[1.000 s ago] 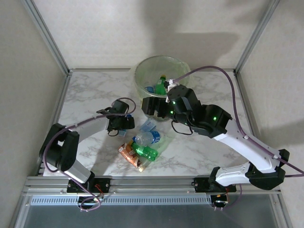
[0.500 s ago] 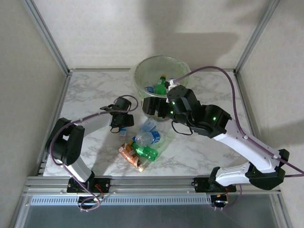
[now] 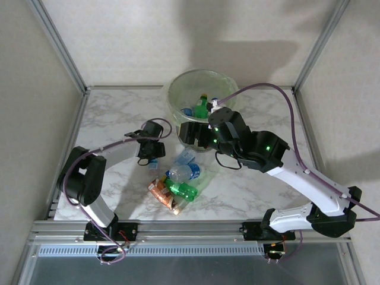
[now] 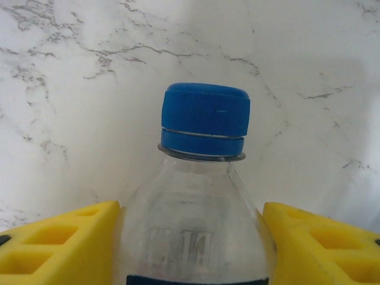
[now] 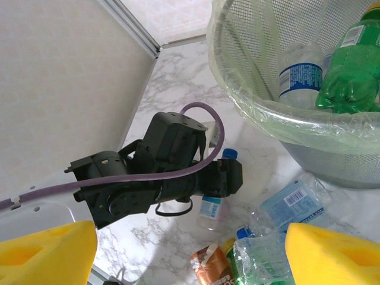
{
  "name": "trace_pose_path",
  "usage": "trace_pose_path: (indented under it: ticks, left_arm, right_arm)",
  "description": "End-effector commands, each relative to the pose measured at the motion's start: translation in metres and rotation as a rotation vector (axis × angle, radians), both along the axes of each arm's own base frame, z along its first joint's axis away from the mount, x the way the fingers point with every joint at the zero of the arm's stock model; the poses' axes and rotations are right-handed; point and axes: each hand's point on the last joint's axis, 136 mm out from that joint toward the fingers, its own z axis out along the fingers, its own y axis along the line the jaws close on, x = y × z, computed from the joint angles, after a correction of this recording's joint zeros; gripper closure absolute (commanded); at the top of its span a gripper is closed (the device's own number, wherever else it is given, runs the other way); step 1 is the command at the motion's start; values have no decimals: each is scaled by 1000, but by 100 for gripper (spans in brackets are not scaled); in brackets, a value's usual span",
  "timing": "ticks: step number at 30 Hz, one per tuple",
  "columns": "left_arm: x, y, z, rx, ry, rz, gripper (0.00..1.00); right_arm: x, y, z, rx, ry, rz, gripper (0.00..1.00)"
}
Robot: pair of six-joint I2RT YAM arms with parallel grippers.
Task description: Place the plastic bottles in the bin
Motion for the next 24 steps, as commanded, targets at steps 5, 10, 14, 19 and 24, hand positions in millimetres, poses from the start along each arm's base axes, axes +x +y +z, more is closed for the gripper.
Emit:
trace_pose_path:
  ticks: [5, 10, 14, 19, 24]
  left_arm:
    - [13, 13, 28, -28, -61, 64, 49]
    - [24, 17, 73, -110, -147, 103, 52]
    - [34, 25, 141, -229, -270, 154, 51]
    - [33, 17, 240, -470, -466, 147, 48]
    - [17, 3, 329, -722, -624, 110, 46]
  right_arm:
    - [-3, -2, 9, 20, -10, -10, 17]
    - [-4, -1, 16, 39, -18, 1, 17]
    - [-7, 2, 26, 78, -33, 24, 17]
    - [-12, 9, 46, 150, -68, 73, 14]
    - [-21, 24, 65, 232, -100, 163, 9]
